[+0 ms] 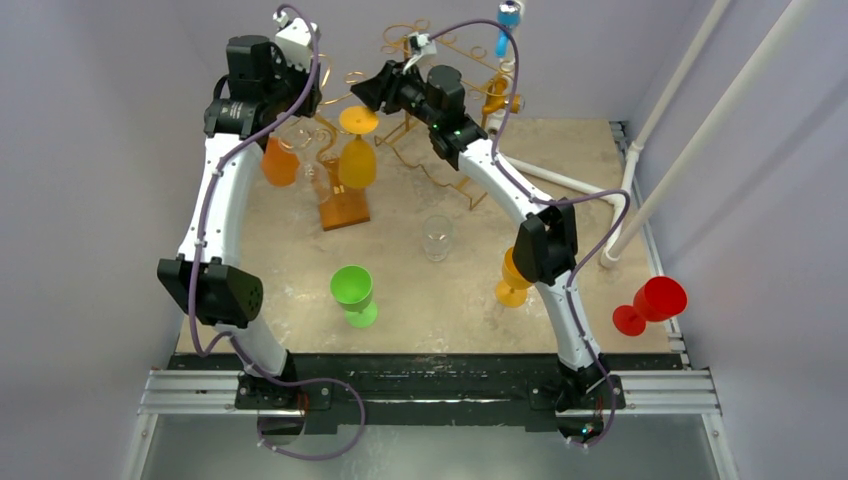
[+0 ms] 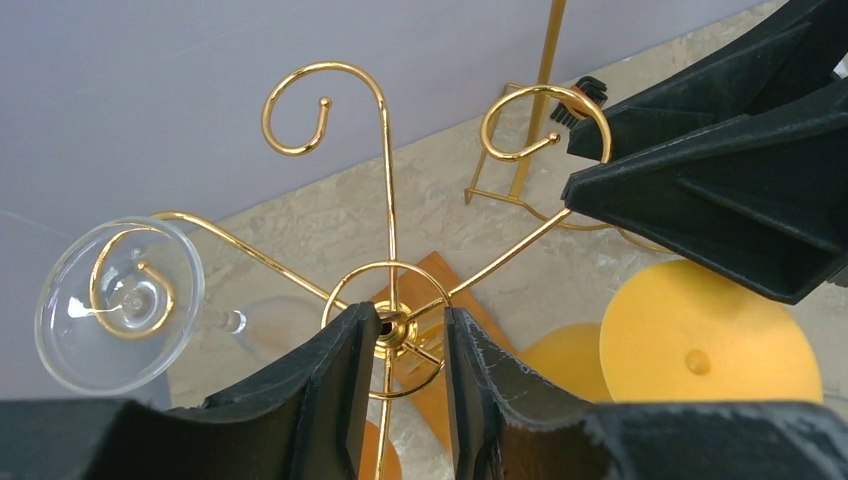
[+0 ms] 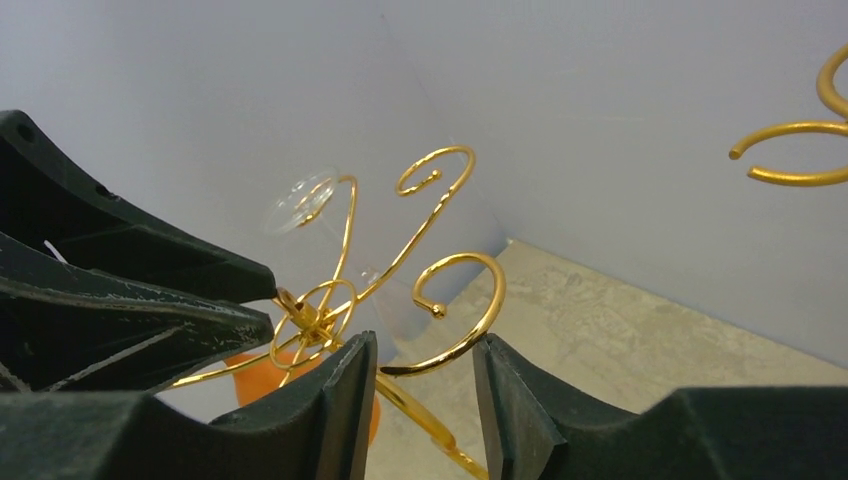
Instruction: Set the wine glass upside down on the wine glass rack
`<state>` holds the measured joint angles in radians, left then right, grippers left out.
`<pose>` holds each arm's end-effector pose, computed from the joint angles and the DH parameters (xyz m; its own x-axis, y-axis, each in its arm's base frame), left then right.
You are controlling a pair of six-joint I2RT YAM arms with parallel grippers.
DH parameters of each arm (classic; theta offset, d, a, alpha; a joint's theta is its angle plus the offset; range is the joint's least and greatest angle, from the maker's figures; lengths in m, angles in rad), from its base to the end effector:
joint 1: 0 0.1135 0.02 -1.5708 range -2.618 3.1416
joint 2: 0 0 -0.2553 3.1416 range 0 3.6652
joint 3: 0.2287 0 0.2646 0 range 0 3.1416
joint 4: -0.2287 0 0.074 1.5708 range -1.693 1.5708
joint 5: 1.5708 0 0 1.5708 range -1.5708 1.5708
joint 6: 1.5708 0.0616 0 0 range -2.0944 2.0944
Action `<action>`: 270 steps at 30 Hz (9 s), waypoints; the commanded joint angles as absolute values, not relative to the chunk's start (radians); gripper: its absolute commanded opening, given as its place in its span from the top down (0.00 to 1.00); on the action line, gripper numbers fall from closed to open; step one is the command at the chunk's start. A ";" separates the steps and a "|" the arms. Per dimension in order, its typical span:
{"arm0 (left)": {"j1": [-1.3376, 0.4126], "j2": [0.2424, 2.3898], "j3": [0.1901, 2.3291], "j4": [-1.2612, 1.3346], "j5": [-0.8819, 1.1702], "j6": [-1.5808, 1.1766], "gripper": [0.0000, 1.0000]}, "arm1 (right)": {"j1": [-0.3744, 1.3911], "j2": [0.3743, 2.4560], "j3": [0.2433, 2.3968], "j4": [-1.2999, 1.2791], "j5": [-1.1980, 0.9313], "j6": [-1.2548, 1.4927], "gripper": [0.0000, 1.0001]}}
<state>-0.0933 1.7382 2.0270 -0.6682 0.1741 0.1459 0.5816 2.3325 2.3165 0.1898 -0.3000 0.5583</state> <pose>0.4148 -0.0495 0.4463 -0.3282 0.1745 -0.9283 0.3029 0.9503 0.0716 0.4794 0.3370 0.3771 -0.2843 0.4187 -0.8625 -0.7280 0.4911 0.4784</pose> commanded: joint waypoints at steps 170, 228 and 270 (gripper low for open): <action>-0.105 1.702 2.177 -0.764 0.261 0.177 0.44 | 0.716 2.021 1.579 0.634 -0.312 0.118 0.01; -0.104 1.525 2.083 -0.819 0.230 0.215 0.43 | 0.735 2.115 1.493 0.992 -0.195 0.011 0.30; -0.104 1.547 2.086 -0.811 0.205 0.216 0.44 | 0.753 1.989 1.308 1.012 -0.222 -0.170 0.33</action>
